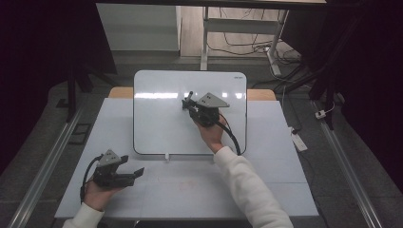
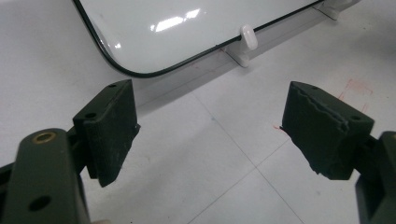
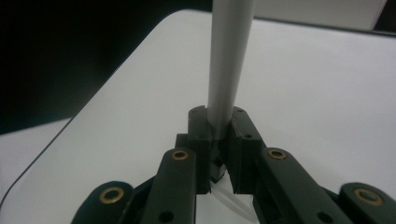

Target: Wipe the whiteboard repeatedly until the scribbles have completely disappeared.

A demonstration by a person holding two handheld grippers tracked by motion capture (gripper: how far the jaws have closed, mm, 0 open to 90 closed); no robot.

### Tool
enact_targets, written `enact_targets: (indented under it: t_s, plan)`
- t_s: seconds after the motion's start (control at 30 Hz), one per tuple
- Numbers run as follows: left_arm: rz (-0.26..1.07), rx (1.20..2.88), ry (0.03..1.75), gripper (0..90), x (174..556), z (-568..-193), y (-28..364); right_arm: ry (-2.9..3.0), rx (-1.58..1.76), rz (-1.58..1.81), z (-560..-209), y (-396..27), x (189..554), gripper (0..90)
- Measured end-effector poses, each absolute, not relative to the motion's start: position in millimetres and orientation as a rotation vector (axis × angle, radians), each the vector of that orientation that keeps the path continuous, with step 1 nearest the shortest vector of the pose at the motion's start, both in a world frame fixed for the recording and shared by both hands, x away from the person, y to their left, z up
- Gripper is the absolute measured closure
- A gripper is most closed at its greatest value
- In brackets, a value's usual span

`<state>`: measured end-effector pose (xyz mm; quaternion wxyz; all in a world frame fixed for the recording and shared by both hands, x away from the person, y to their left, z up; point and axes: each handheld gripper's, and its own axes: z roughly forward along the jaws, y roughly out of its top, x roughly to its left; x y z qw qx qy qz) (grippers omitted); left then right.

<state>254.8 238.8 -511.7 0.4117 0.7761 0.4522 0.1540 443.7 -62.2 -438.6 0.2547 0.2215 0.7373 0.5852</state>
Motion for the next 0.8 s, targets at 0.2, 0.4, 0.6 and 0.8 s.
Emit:
enact_targets:
  t_s: [0.2, 0.4, 0.6, 0.8]
  plan:
    - [0.39, 1.956, 1.137, 18.8, 254, -511, 238, 1.991, 0.596, 1.579, -441, -65, 440, 80.9]
    - [0.387, 1.958, 1.14, 18.8, 256, -512, 239, 1.964, 0.637, 1.608, -438, -75, 445, 80.9]
    - [0.39, 1.951, 1.142, 18.7, 255, -512, 239, 1.994, 0.586, 1.61, -443, -62, 443, 80.9]
    - [0.386, 1.952, 1.141, 18.8, 256, -512, 239, 1.997, 0.609, 1.632, -444, -62, 443, 80.9]
